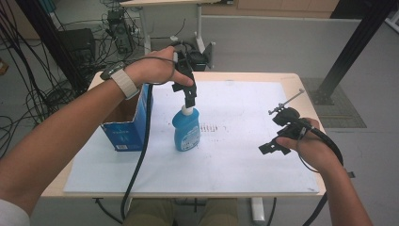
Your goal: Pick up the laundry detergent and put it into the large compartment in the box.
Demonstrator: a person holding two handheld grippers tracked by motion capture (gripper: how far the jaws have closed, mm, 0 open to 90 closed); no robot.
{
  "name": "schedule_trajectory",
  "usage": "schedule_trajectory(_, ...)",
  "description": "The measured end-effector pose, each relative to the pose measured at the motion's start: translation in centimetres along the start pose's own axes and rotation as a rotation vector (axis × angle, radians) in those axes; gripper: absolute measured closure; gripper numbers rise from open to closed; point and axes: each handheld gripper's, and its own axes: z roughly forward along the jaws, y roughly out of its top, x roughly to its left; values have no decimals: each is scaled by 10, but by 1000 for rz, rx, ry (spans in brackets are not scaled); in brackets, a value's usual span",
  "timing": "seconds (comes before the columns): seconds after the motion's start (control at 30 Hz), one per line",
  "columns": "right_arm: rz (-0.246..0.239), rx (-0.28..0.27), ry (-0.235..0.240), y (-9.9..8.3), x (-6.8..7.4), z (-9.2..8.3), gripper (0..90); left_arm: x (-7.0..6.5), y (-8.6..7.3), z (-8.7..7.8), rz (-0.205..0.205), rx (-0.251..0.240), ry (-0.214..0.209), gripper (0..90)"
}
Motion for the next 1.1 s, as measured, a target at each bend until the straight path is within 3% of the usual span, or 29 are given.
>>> schedule_trajectory(0.77, -10, -9, 5, -1, 4, 3, 84, -1, -3, 17, -69, -3, -5, 95)
schedule_trajectory(0.8, 12, -3, 5, -1, 6, 3, 84, 0, -3, 18, -72, -3, -5, 95)
schedule_trajectory(0.83, -10, -9, 7, -1, 4, 3, 84, 0, -4, 18, -74, -5, -6, 95)
schedule_trajectory(1.1, -12, -8, 8, -1, 5, 5, 83, 0, -4, 21, -83, -7, -7, 95)
